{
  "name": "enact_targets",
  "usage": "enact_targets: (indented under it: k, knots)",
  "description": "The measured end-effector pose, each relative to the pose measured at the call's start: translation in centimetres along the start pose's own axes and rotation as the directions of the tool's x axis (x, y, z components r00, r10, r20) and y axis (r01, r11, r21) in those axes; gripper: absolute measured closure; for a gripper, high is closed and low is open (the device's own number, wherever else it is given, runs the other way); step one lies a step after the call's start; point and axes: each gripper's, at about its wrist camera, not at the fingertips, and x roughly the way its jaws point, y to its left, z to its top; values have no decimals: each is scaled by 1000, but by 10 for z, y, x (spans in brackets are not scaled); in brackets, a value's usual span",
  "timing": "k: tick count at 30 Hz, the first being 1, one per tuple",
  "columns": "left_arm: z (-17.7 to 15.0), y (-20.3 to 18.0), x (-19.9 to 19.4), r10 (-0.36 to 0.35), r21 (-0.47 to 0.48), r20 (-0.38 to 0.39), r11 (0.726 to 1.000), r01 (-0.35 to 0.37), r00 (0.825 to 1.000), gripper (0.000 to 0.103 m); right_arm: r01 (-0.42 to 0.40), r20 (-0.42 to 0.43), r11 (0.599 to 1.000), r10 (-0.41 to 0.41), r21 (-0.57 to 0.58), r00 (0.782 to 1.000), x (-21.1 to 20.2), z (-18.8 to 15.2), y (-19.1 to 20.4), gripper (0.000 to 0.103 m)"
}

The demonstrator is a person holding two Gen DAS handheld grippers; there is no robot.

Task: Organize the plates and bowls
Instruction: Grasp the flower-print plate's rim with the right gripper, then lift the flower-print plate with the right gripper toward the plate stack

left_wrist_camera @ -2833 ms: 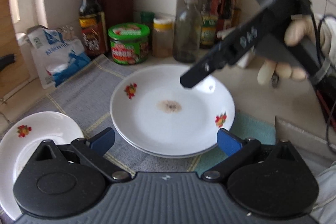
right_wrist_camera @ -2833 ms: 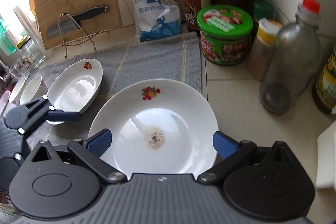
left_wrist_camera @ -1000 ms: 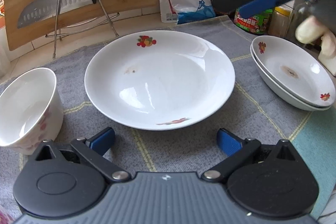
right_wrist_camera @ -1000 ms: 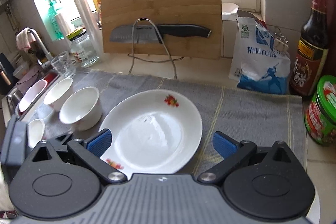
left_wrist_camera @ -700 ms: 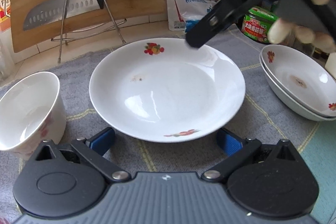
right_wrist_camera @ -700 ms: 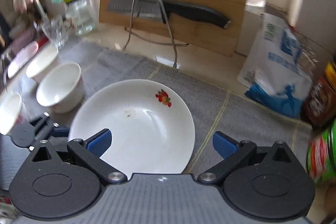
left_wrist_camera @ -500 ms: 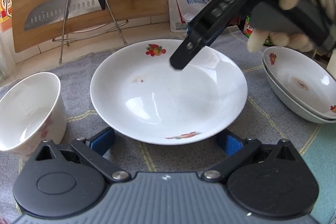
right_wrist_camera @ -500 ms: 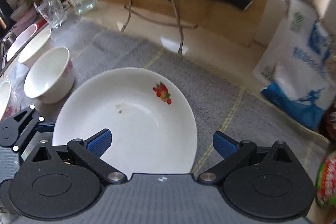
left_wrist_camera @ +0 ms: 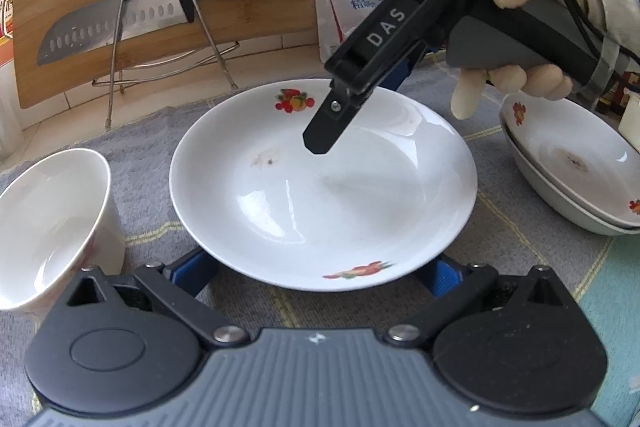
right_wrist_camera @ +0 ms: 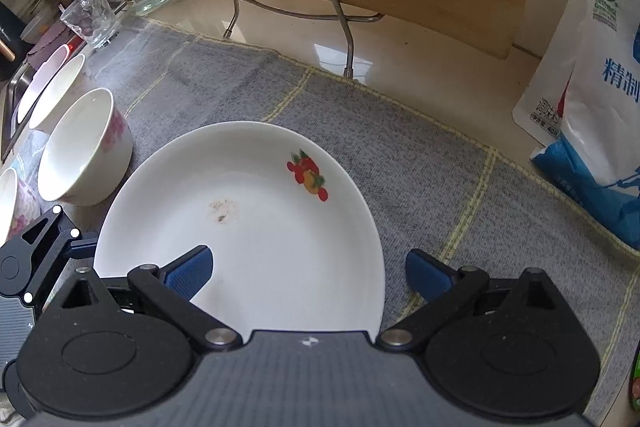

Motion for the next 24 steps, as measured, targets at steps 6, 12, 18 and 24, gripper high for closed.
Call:
enact_targets:
  k: [6,12,18,24]
  knots:
    - [1,-1,1,-3,6,-2,1000,3,1000,0,-1,-13,1000,1,-11,1000,1,3,1,0]
    - [0,-4,-1,7,31,12,999,-7,1000,1,-75,-7,997,75,-2,997,-1,9,0,1]
    - [1,-4,-2,10,36,15,999,-11,1000,2,-102,-5,995,102,14,995,-4,11,-7,21]
    - [0,-4,-3,13,41,13,999,-14,1000,3,-134,-5,990,134,36,991,-5,11,-13,24]
